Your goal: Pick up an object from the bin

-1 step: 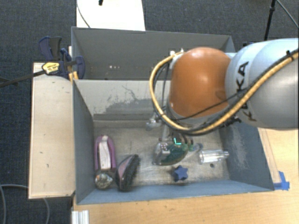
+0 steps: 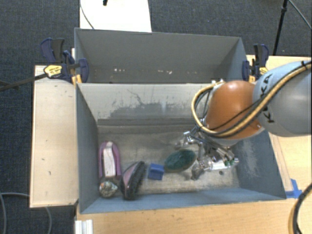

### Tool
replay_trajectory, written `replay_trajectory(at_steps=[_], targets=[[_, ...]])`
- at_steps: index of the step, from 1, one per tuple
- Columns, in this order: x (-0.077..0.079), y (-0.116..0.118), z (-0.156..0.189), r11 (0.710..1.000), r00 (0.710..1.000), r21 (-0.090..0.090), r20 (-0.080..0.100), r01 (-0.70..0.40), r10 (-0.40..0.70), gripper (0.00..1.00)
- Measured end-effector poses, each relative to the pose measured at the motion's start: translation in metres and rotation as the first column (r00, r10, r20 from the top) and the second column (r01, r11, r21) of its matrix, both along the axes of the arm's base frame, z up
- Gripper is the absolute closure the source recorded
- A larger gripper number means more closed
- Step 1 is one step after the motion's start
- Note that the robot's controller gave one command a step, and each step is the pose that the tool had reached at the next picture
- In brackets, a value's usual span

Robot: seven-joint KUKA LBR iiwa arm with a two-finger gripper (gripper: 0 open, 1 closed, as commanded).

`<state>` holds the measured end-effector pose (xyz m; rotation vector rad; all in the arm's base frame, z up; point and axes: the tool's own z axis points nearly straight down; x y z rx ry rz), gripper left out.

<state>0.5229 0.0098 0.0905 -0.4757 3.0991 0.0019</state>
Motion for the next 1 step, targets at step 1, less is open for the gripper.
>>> replay_trajectory(at_steps=[1], targets=[[0.0038,0.0118,0.0101,0.977,0.977,0.001,0.0,0.211,-0.211,0.0]])
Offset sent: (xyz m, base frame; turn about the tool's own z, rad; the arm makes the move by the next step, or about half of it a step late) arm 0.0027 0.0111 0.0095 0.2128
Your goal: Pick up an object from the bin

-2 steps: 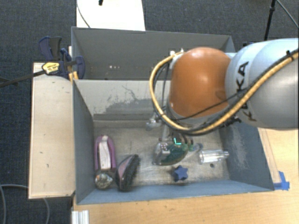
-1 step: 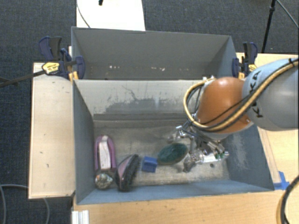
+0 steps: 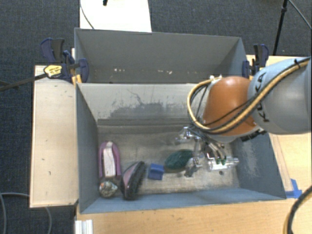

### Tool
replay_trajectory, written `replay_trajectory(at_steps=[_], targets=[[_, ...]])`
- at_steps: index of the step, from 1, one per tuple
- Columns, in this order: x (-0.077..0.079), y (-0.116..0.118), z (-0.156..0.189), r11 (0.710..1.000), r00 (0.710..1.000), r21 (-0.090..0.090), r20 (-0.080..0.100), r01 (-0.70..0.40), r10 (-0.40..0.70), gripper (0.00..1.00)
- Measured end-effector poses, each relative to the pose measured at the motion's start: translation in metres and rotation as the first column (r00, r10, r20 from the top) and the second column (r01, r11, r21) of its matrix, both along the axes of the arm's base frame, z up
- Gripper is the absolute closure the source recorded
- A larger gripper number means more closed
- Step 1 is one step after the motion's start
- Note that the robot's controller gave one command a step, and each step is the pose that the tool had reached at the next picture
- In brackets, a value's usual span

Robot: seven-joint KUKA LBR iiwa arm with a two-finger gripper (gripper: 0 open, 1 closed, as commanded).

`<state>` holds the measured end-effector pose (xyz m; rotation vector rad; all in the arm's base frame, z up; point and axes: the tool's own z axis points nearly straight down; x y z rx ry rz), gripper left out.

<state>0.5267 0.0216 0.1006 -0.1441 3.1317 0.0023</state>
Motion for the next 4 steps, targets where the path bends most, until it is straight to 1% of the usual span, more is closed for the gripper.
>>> replay_trajectory(at_steps=[1,2,3,4], targets=[[0.004,-0.004,0.039,1.0,1.0,-0.001,0.001,-0.01,0.01,0.0],[0.011,0.001,-0.03,0.994,0.994,-0.001,-0.001,-0.112,0.112,0.0],[0.013,0.002,-0.028,0.994,0.994,-0.001,0.002,-0.107,0.107,0.0],[0.015,0.002,-0.026,0.995,0.995,-0.001,0.007,-0.103,0.103,1.0]])
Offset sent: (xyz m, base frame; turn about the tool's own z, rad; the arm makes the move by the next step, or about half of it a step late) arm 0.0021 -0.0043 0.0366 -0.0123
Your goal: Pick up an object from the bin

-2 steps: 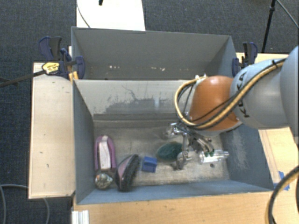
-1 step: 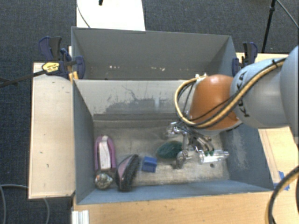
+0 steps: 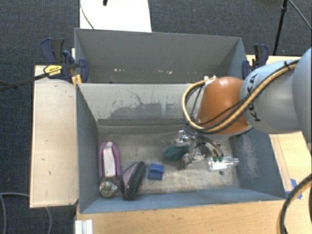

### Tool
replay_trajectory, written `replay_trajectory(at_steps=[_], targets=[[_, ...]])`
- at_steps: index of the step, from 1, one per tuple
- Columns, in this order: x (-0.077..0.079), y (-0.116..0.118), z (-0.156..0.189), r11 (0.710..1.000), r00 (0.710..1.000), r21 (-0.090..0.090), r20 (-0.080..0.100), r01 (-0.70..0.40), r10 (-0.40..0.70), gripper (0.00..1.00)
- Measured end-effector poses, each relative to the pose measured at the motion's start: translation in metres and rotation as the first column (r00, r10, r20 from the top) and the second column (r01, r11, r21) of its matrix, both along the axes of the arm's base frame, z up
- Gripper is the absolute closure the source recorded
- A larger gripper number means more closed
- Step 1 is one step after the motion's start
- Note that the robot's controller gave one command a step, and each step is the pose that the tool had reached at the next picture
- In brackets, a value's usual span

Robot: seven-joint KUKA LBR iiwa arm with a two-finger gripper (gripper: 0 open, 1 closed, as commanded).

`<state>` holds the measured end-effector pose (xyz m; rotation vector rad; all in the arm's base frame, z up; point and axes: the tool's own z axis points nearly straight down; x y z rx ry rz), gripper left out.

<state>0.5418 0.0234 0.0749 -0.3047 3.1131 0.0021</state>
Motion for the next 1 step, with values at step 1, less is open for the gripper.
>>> replay_trajectory(at_steps=[1], targets=[[0.0023,0.0,0.117,1.0,1.0,-0.002,-0.003,0.01,-0.01,1.0]])
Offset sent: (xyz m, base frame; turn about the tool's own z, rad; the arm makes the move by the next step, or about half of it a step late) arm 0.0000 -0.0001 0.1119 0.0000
